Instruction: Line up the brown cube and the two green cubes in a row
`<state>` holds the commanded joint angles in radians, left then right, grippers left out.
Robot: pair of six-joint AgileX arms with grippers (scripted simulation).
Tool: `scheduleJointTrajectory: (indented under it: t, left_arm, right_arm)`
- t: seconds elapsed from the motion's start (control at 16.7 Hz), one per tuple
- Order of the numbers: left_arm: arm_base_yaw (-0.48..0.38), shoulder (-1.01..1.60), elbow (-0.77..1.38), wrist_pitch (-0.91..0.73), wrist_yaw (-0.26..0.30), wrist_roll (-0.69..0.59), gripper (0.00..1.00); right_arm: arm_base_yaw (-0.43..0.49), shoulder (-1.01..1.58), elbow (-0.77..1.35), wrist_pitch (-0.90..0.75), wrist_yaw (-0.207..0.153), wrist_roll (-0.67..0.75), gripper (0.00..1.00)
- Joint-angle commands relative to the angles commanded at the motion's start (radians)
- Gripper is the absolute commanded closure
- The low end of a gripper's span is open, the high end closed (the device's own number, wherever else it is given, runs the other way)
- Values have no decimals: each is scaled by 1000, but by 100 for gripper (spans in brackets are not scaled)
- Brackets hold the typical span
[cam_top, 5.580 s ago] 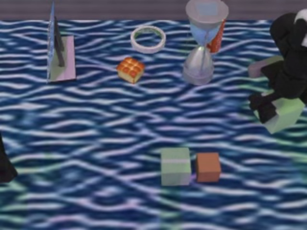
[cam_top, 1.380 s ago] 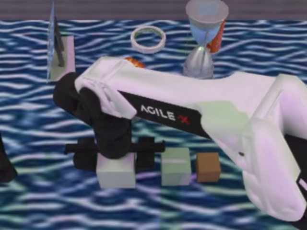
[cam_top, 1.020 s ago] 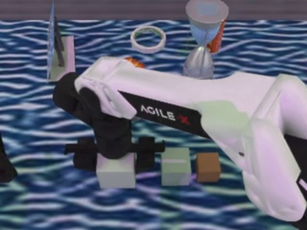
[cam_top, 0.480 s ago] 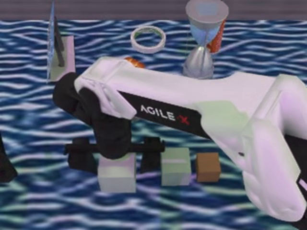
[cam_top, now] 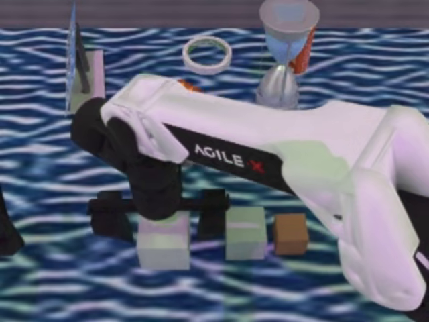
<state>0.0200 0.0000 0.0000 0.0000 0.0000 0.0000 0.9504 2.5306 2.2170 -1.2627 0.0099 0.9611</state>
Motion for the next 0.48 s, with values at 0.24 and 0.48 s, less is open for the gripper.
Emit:
scheduleJointTrajectory:
  t: [0.24,0.48]
  left_arm:
    - [0,0,0,0,0,0,0]
    - [0,0,0,0,0,0,0]
  right_arm:
    - [3,11,181,-166,-1,2,0]
    - [4,13,273,-256,0,0,0]
